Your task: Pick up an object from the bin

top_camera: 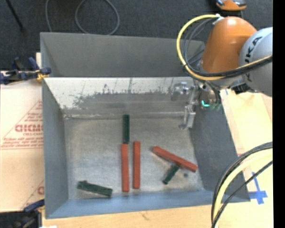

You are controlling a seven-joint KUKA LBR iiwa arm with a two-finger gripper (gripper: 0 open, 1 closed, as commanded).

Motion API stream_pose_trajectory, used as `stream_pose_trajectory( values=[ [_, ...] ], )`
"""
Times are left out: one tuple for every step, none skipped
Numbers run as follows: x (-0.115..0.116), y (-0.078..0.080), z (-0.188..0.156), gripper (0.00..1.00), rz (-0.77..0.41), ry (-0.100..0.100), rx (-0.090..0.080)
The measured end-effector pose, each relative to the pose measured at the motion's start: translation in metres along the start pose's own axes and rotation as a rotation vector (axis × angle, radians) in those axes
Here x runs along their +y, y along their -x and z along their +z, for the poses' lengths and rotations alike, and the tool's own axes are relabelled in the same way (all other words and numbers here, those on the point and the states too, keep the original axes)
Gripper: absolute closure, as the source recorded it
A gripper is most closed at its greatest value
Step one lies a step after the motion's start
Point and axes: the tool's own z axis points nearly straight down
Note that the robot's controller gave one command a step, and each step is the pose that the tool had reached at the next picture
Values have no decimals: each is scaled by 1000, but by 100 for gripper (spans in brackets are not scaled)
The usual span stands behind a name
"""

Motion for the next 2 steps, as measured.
stream_pose_trajectory(
  values=[
    [64, -85, 104, 0, -6, 3, 6],
    [4, -91, 104, 0, 18, -1, -6]
  ],
)
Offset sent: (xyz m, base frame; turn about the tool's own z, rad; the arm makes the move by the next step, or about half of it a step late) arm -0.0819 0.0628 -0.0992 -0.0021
